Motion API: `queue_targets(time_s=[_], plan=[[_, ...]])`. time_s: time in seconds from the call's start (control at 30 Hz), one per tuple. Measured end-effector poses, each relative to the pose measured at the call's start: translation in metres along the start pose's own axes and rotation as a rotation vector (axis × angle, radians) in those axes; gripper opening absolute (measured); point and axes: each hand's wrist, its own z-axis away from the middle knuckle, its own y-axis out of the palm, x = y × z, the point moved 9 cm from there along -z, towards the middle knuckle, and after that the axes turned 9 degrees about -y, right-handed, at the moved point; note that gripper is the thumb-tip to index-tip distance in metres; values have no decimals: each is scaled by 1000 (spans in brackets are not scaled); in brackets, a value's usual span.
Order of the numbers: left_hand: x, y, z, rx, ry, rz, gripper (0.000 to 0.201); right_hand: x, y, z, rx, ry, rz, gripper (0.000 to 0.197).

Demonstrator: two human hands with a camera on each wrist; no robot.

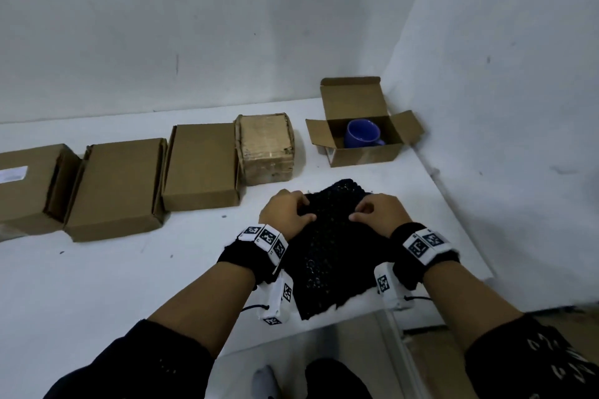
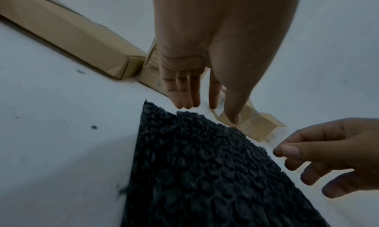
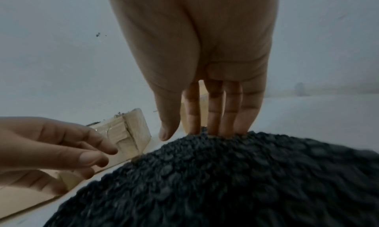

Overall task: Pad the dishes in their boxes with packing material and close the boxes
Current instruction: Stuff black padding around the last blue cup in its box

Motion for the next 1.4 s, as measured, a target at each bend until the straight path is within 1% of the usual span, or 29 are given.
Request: queue_targets(time_s=[0.1,0.13,0.17,0.23,0.33,0.47,0.57,0.63,0.7,0.77,0.83,0.87,0.9,0.93,1.0,1.03,1.07,1.1,1.17,1.2,1.23,1.27,1.33,1.37,1.4], plan=[[6,18,5,-27,-112,-37,58,-27,18,13,-51,99,-1,54],[8,22,6,-37,-148,-44,62,-33,24,16,-50,124,2,60],[11,25,6,-39,-180,-48,65,-36,30,18,-44,137,7,61],[15,31,4,-29,-221,-57,66,-38,37,21,-74,124,13,56],[17,32,4,-54,-240,-103,54,-35,37,24,-167,56,-6,43],[7,23,8,-148,-199,-122,34,-35,35,26,-229,-1,-30,25],[3,19,10,-169,-162,-96,28,-33,25,27,-269,-47,-36,13],[-1,14,11,-195,-121,-10,26,-30,14,26,-278,-76,-22,11],[-6,4,11,-220,-84,125,25,-26,2,22,-276,-100,-90,14],[-10,-7,11,-201,-81,277,21,-22,-10,18,-268,-104,-263,21],[-15,-14,8,-139,-78,413,15,-20,-20,15,-238,-68,-447,24],[-17,-19,6,-129,-68,469,15,-21,-23,14,-219,-44,-529,25],[-19,-25,5,-130,-61,523,17,-22,-26,12,-212,-30,-603,26],[-20,-31,4,-133,-65,581,24,-20,-31,13,-210,-18,-659,28],[-18,-43,3,-130,-90,685,47,-14,-40,11,-225,-35,-723,32],[-17,-49,1,-136,-106,710,55,-9,-48,10,-248,-73,-733,34],[-17,-56,1,-150,-108,713,57,-3,-56,10,-273,-116,-724,34],[-17,-63,0,-181,-91,699,56,3,-63,10,-286,-153,-708,33],[-26,-81,-1,-255,19,627,45,14,-72,9,-271,-208,-661,32],[-33,-87,-2,-269,81,567,37,16,-74,7,-248,-216,-641,33],[-42,-92,-2,-266,149,504,31,18,-76,7,-228,-212,-601,33],[-50,-94,-3,-238,192,451,30,20,-78,6,-213,-205,-550,34],[-61,-93,-4,-157,223,375,38,18,-86,3,-208,-181,-433,37],[-65,-93,-5,-129,226,339,43,18,-92,2,-228,-188,-369,35],[-66,-91,-8,-113,228,294,43,19,-99,1,-268,-216,-304,31]])
